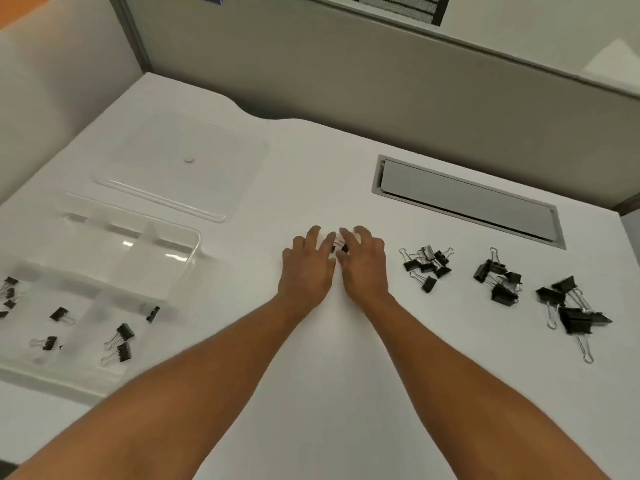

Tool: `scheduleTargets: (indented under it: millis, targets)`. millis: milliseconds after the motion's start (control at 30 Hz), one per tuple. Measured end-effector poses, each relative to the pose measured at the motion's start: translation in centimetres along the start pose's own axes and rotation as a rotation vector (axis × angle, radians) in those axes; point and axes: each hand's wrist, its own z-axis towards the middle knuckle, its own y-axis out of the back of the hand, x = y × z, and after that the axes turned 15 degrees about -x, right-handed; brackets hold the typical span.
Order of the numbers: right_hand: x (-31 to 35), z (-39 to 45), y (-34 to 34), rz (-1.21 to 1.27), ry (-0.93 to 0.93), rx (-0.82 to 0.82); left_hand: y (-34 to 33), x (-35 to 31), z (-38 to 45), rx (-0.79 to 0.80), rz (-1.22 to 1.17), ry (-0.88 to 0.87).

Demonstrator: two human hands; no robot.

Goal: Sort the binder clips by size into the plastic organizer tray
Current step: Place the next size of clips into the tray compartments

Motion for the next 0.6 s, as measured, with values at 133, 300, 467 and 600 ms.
scheduleTargets:
  millis: [133,300,467,600]
  targets:
    - [-1.3,-1.6,-1.0,0.043,0.014,-0.111,-2.2,1.0,-0.7,-0.153,0.023,-0.095]
    - [-1.3,-1.9,-0.9,0.177,0.023,-0.193,-2.7,1.5,-0.9,-0.190,-0.084,-0.135]
    - [-1.3,-1.9,-0.9,0.240,-0.016,-0.222,-2.0,0.9,-1.0,-0.202,-0.145,-0.073]
    - [-1.2,-2.1,0.5,0.453,-0.250,-0.136,-1.4,0.7,-1.0,-0.242,-0.227,0.070]
